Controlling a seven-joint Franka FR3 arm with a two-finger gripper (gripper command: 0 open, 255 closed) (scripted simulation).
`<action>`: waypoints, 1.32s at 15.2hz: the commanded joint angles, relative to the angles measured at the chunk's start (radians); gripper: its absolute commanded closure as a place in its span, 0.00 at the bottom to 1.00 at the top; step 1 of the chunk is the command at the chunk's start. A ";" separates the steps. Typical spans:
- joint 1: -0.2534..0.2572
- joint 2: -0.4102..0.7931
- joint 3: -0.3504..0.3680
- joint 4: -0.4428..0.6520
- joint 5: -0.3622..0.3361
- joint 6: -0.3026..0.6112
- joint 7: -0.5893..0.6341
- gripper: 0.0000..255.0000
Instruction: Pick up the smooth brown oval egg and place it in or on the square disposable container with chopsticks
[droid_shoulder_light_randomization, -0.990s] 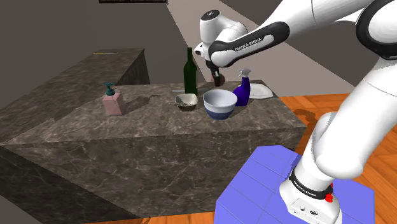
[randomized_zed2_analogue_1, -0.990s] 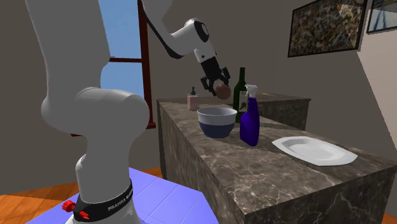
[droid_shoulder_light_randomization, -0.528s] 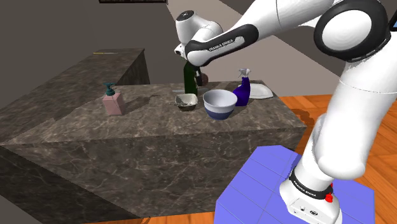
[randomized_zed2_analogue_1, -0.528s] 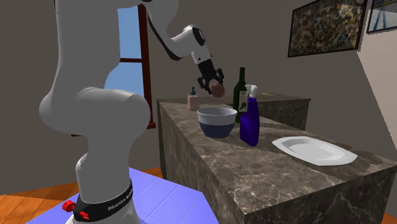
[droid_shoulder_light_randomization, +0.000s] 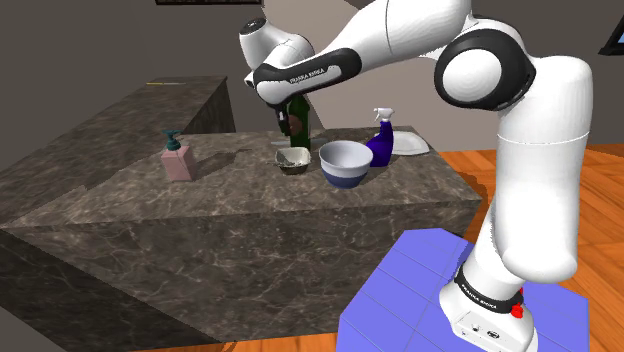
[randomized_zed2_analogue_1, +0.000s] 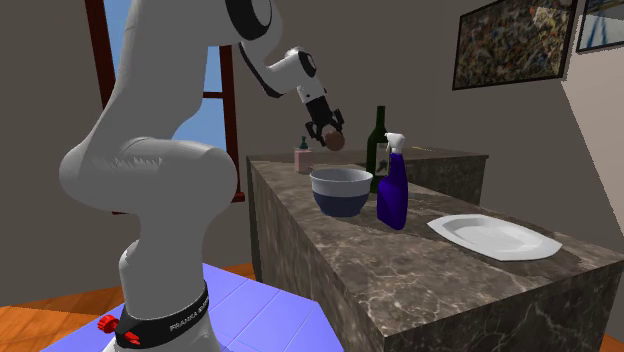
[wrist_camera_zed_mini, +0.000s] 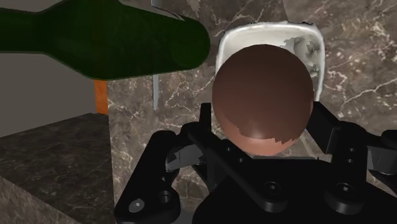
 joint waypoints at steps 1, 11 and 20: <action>0.000 0.011 0.000 -0.008 -0.002 0.018 0.009 1.00; -0.002 0.044 -0.004 -0.099 -0.022 0.133 0.060 1.00; -0.002 0.044 -0.004 -0.099 -0.022 0.133 0.060 0.00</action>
